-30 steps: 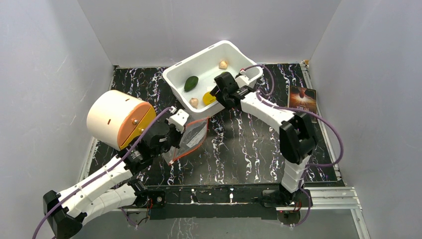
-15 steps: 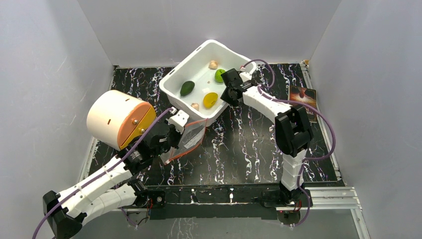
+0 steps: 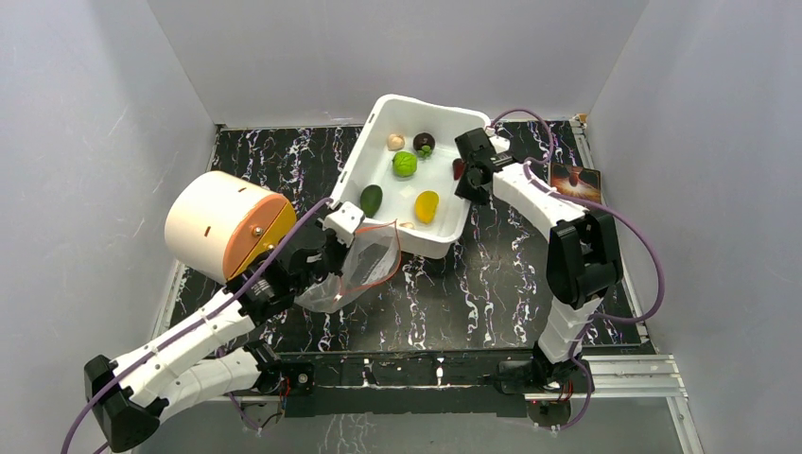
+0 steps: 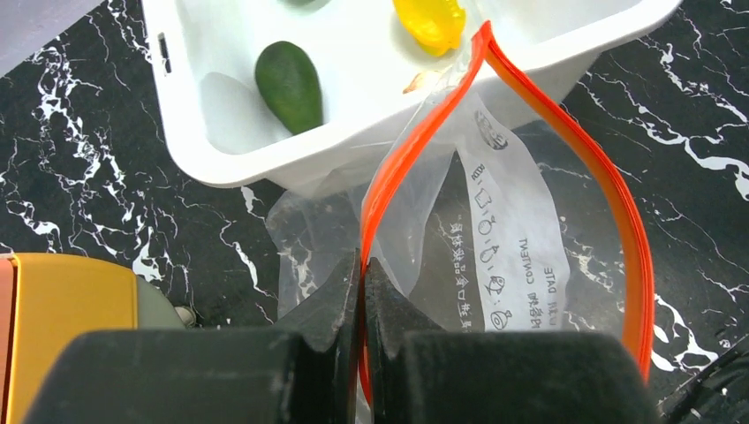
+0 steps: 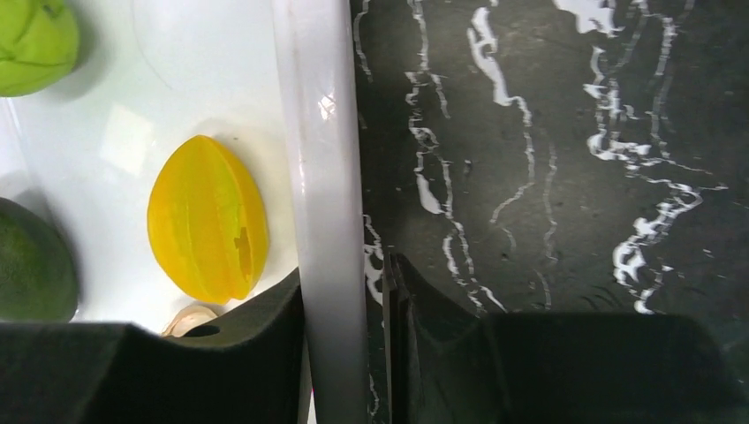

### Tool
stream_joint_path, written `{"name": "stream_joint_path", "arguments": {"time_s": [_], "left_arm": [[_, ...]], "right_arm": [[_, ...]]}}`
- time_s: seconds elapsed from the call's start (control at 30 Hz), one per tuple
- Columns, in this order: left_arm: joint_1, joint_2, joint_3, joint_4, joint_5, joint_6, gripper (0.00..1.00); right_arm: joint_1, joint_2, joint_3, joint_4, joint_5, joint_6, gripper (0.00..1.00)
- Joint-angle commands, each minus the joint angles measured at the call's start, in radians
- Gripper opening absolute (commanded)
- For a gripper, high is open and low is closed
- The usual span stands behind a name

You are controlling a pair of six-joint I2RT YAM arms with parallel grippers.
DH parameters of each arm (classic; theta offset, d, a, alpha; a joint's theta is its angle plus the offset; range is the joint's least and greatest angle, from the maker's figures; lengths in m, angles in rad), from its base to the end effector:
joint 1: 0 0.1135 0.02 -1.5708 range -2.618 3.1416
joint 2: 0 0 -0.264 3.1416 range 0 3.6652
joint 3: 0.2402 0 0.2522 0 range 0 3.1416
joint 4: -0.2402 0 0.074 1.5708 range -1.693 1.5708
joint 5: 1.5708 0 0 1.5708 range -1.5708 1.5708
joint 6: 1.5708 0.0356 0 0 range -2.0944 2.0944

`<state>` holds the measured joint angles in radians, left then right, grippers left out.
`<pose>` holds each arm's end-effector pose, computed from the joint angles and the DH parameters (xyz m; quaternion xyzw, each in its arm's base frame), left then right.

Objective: Place the food in the zip-top bag and seal the zipper
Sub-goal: Move the bin to the center of the board.

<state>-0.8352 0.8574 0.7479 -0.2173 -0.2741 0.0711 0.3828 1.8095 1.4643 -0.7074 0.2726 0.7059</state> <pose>0.1412 -0.1417 0.3112 0.2809 0.7587 -0.1122 0.5770 0.3624 0.1356 0.2495 0.1884 0.9396 0.0191 0.2852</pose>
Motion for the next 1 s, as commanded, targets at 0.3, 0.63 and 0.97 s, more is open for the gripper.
{"name": "stream_joint_path", "arguments": {"time_s": [0.3,0.63,0.97], "left_arm": [[0.001,0.046,0.069,-0.015,-0.047,0.027,0.00],[0.001,0.037,0.117,-0.065,-0.055,0.038,0.00],[0.002,-0.004,0.096,-0.114,-0.060,0.023,0.00]], "right_arm": [[-0.091,-0.180,-0.095,-0.084,0.140,-0.018,0.33],[-0.096,-0.212,0.038,-0.120,0.049,-0.060,0.75],[-0.072,-0.221,0.129,0.032,-0.141,-0.166,0.71]]}}
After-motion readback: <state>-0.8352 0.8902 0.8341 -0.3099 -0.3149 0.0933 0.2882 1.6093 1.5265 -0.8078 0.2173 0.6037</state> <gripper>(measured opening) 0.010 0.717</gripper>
